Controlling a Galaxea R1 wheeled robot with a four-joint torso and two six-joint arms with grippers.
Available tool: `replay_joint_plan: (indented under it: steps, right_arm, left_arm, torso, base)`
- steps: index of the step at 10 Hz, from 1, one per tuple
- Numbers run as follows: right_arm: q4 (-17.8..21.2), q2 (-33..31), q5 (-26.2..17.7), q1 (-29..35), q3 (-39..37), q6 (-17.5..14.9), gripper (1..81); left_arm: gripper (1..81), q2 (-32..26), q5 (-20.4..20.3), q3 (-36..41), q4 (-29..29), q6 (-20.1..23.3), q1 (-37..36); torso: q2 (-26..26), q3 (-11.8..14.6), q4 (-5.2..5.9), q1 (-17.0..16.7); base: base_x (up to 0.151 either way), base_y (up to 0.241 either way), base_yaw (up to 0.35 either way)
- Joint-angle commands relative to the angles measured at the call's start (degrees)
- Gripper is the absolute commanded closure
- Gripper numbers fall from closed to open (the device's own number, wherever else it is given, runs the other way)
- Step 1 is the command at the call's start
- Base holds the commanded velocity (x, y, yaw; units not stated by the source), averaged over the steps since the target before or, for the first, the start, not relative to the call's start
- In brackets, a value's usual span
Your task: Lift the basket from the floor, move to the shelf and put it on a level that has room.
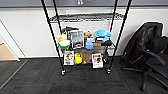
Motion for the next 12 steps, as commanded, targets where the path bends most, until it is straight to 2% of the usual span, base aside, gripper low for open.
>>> replay_joint_plan:
  steps: [1, 6, 7, 8, 9, 10, 12]
  right_arm:
    - [1.42, 0.74, -1.20, 6.66, 0.28, 1.66, 1.0]
    - [1.42, 1.63, -1.29, 7.11, -0.51, 2.54, 1.0]
    - [1.34, 1.63, -1.20, 7.11, -0.51, 2.45, 1.0]
    - [1.34, 1.80, -1.20, 7.11, -0.51, 2.45, 1.0]
    - [1.25, 1.89, -1.20, 7.20, -0.51, 2.45, 1.0]
    - [1.25, 1.89, -1.20, 7.28, -0.51, 2.45, 1.0]
    - [1.34, 1.90, -1.12, 7.37, -0.60, 2.54, 1.0]
  left_arm:
    - [1.0, 0.30, 2.84, -0.28, 1.01, 0.34, -7.63]
    - [1.0, 0.57, 2.75, -0.63, 2.69, 0.34, -7.64]
    - [1.0, 0.21, 2.84, -0.63, 2.60, 0.34, -7.47]
    - [1.0, 0.21, 2.84, -0.63, 2.69, 0.25, -7.46]
    - [1.0, 0.21, 2.75, -0.63, 2.69, 0.34, -7.46]
    - [1.0, 0.13, 2.40, -0.63, 2.78, 0.34, -7.46]
    - [1.0, -0.05, 2.05, -0.72, 3.04, 0.34, -7.46]
  torso:
    - [0.00, -0.02, 0.00, 0.00]
    - [0.00, -0.02, 0.00, 0.00]
    - [0.00, -5.40, 0.00, 0.00]
    - [0.00, -5.57, 0.00, 0.00]
    - [0.00, -1.05, 0.00, 0.00]
    - [0.00, -2.32, 0.00, 0.00]
    - [0.00, -3.26, 0.00, 0.00]
  base:
    - [0.000, 0.000, 0.000]
    - [0.000, 0.000, 0.000]
    - [0.000, 0.000, 0.000]
    - [0.000, 0.000, 0.000]
    - [0.000, 0.000, 0.000]
    - [0.000, 0.000, 0.000]
    - [0.000, 0.000, 0.000]
